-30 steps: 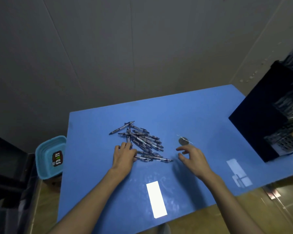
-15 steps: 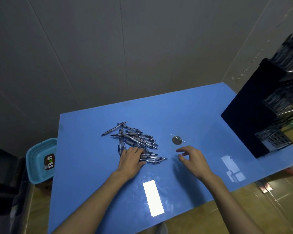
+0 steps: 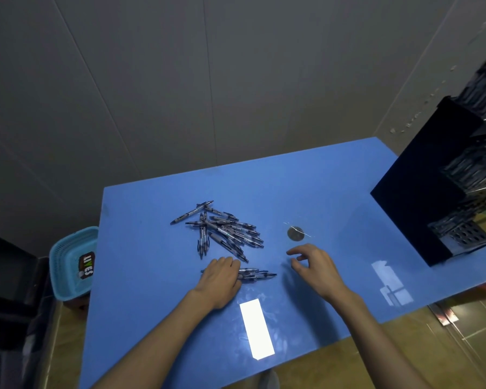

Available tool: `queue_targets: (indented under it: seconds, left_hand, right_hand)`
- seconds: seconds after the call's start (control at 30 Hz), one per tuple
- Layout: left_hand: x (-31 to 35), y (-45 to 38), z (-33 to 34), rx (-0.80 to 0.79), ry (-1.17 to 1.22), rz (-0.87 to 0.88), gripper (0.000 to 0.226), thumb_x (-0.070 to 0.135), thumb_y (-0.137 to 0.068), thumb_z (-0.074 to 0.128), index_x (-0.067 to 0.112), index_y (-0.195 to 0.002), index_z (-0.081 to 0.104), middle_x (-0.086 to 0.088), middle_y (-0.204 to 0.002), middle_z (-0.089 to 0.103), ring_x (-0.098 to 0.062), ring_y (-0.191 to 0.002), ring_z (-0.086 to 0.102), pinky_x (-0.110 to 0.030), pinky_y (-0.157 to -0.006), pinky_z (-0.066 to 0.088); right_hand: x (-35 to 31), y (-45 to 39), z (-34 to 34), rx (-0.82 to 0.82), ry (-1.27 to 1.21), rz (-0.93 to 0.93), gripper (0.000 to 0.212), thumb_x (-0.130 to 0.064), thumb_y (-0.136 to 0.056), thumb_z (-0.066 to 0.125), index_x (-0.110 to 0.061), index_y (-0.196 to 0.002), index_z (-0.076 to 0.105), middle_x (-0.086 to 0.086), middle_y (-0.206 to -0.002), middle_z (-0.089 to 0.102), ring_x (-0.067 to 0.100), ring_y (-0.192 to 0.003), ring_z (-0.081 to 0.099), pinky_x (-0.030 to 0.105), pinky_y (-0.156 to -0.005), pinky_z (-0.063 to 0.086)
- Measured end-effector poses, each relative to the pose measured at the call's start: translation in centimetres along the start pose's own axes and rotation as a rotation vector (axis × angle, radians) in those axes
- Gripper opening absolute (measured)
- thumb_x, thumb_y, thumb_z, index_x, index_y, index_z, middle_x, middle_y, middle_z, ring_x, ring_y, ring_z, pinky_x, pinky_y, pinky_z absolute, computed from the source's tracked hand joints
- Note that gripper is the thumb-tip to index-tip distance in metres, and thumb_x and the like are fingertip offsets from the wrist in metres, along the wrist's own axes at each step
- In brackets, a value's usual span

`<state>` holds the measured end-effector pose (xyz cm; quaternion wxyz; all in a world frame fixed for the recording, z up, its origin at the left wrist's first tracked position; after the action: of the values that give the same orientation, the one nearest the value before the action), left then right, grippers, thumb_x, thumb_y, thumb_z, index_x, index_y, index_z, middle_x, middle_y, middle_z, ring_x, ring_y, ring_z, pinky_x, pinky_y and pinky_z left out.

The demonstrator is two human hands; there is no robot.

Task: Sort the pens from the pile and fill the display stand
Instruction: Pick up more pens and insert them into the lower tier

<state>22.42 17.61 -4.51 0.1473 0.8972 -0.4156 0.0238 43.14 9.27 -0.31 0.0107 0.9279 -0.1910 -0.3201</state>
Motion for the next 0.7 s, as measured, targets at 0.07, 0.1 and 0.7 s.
queue_targets:
  seconds: [0.07,0.1,0.7]
  left_hand:
    - [-0.7,0.2,-0.1,0.012,0.084,-0.042,0.017,0.022,-0.100,0.040,0.012,-0.113,0.047,-0.008,-0.112,0.053,-0.029,-0.099,0.053,-0.039,-0.088,0.042]
    - [-1.3,0.3,-0.3,0.013,0.150,-0.074,0.016,0.019,-0.099,0.041,0.013,-0.113,0.046,-0.008,-0.111,0.053,-0.029,-0.098,0.055,-0.039,-0.085,0.042]
    - [-11.0,-1.2,-5.0,0.086,-0.179,-0.068,0.079,-0.005,-0.081,0.044,0.034,-0.149,0.038,0.002,-0.106,0.071,-0.029,-0.097,0.066,-0.033,-0.065,0.037]
  right_hand:
    - [0.1,0.0,0.0,-0.001,-0.011,-0.001,0.021,-0.024,-0.092,0.061,-0.031,-0.109,0.070,-0.010,-0.116,0.065,0.006,-0.097,0.064,0.027,-0.085,0.048]
    - [0.1,0.1,0.0,-0.002,-0.014,-0.001,0.020,-0.024,-0.092,0.062,-0.031,-0.109,0.069,-0.011,-0.116,0.065,0.006,-0.098,0.064,0.027,-0.085,0.047]
    - [0.1,0.4,-0.8,0.014,-0.001,0.017,0.020,-0.025,-0.093,0.060,-0.033,-0.109,0.069,-0.014,-0.114,0.063,0.002,-0.098,0.063,0.027,-0.086,0.048]
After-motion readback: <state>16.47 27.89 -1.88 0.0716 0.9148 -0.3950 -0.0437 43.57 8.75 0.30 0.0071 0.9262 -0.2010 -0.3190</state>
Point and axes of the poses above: each hand's wrist, its own y-axis away from the middle knuckle, its own z-axis out of the palm, x = y × z, the point moved 9 cm from there along -y, towards the middle knuckle
